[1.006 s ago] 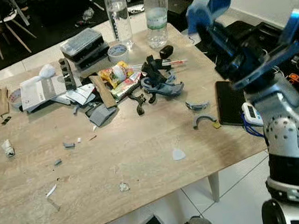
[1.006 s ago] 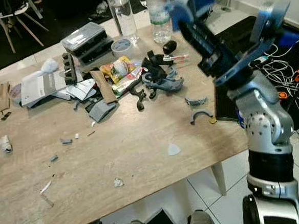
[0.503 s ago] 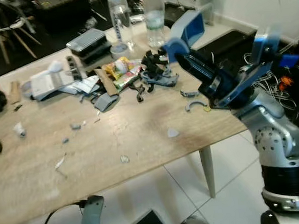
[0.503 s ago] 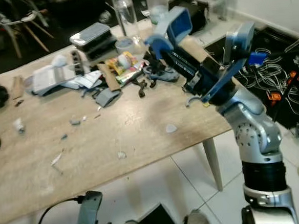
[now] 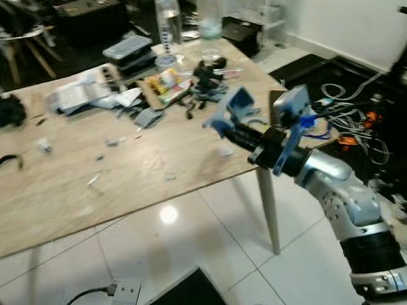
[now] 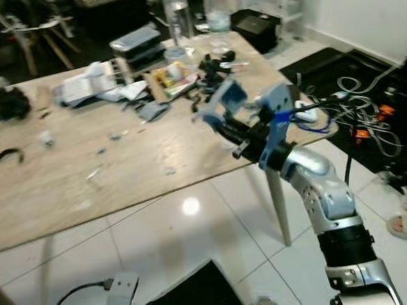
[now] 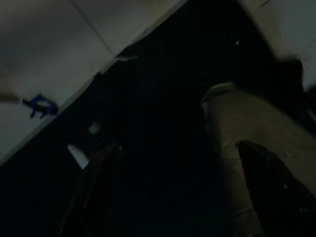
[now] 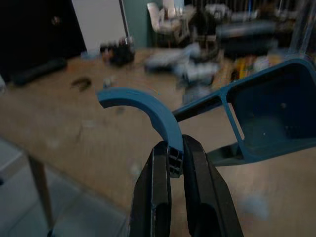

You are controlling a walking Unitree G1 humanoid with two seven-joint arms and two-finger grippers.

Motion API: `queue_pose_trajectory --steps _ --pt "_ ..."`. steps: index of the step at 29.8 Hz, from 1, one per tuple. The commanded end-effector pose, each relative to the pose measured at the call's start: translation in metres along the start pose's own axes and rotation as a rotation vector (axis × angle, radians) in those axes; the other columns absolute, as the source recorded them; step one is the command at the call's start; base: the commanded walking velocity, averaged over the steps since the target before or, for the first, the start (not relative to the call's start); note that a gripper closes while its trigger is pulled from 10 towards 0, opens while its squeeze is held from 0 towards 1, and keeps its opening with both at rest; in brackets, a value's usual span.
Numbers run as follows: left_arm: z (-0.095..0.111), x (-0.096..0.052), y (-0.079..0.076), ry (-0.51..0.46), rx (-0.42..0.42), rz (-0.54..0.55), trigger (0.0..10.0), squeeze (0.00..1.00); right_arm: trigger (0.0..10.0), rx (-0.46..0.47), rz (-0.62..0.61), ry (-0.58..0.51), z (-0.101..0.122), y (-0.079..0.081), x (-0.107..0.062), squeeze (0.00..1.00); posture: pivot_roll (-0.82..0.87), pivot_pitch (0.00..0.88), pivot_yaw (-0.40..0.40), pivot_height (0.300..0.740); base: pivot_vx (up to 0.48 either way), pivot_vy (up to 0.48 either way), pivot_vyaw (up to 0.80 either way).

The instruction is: Picking trash to rubbish bin

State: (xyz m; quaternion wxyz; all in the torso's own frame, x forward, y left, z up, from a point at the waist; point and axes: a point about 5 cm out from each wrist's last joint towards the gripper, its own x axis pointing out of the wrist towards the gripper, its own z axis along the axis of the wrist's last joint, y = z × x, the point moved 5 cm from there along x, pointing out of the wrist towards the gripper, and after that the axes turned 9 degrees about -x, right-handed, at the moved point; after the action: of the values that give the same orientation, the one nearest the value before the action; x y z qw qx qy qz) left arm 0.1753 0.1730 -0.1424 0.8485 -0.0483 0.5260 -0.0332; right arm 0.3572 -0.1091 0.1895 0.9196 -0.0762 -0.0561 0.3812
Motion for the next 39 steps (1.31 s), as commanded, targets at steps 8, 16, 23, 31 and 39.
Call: queue_pose_trajectory --steps 8,16,23,31,39 --pt "-0.003 -0.001 0.004 0.012 0.01 0.011 10.0 0.0 10.0 0.188 -0.258 0.327 -0.121 -0.014 -0.037 0.0 -0.12 0.031 0.098 0.74 -0.332 0.0 0.0" --pt "-0.006 -0.001 0.005 0.018 0.01 0.01 10.0 0.0 10.0 0.466 -0.62 0.737 -0.24 0.014 -0.137 0.0 -0.12 0.035 0.099 0.74 -0.328 0.0 0.0" --pt "-0.006 -0.002 0.006 0.014 0.012 0.015 10.0 0.0 10.0 0.588 -0.915 1.237 -0.3 0.088 -0.271 0.0 -0.12 0.038 0.104 0.74 0.0 0.0 -0.78" --pt "-0.008 -0.002 0.005 0.03 0.089 0.006 10.0 0.0 10.0 0.617 -0.856 1.44 -0.311 0.151 -0.313 0.0 -0.12 0.044 0.109 0.74 0.0 0.0 -0.76" --pt "-0.018 -0.002 -0.001 0.084 0.395 -0.026 10.0 0.0 10.0 0.59 -0.837 1.45 -0.312 0.157 -0.309 0.0 -0.12 0.045 0.114 0.74 0.0 0.0 -0.76"
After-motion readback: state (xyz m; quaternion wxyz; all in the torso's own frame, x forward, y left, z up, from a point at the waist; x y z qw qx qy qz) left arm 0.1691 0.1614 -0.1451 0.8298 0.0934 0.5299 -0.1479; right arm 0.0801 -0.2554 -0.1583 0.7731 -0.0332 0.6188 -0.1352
